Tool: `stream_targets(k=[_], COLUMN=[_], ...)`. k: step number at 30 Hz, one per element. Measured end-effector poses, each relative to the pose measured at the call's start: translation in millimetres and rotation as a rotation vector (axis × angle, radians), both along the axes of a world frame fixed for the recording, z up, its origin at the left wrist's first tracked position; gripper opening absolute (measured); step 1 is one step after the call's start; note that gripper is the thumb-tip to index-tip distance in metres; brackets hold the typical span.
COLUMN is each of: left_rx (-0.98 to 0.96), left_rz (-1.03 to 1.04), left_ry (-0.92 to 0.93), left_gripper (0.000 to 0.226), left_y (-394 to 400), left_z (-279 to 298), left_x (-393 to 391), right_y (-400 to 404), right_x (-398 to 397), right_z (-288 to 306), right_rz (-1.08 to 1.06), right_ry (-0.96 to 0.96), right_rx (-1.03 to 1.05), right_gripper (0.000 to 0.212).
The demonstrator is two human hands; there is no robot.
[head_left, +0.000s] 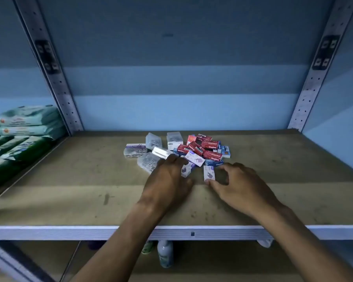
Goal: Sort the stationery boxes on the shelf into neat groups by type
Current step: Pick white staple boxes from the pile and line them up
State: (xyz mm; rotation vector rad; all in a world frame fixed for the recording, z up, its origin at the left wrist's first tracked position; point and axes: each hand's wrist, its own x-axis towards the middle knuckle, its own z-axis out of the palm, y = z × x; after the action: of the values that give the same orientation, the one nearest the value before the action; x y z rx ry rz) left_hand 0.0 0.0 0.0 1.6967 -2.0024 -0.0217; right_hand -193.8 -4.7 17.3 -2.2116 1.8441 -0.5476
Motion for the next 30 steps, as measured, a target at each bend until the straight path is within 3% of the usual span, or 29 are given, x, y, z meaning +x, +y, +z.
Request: stream_targets(k=[5, 14, 20, 30], left_rx=[-0.027, -0.069, -0.093, -0.055], left_rz=[0.038, 0.035, -0.014, -0.036], left_ry=[-0.033, -0.020, -0.053, 0.117], left_gripper=[0.053, 0.040, 0.027, 0.030], left_y=[-18, -22, -11, 12], left_z=[-8, -10, -4, -3], left_x=[1, -10, -17, -15], right_y=[-13, -13, 1, 20], right_x=[11, 11, 2, -8], right_z=[-4, -3, -4, 7], right_rz=[-0.014, -0.014, 0.125, 0.211], right_ry=[0.025, -0.012, -0.142, -0.270], right_rx=[-0.021, 0.054, -0.004, 0.001], right_gripper=[0.064, 0.045, 0.042, 0.050])
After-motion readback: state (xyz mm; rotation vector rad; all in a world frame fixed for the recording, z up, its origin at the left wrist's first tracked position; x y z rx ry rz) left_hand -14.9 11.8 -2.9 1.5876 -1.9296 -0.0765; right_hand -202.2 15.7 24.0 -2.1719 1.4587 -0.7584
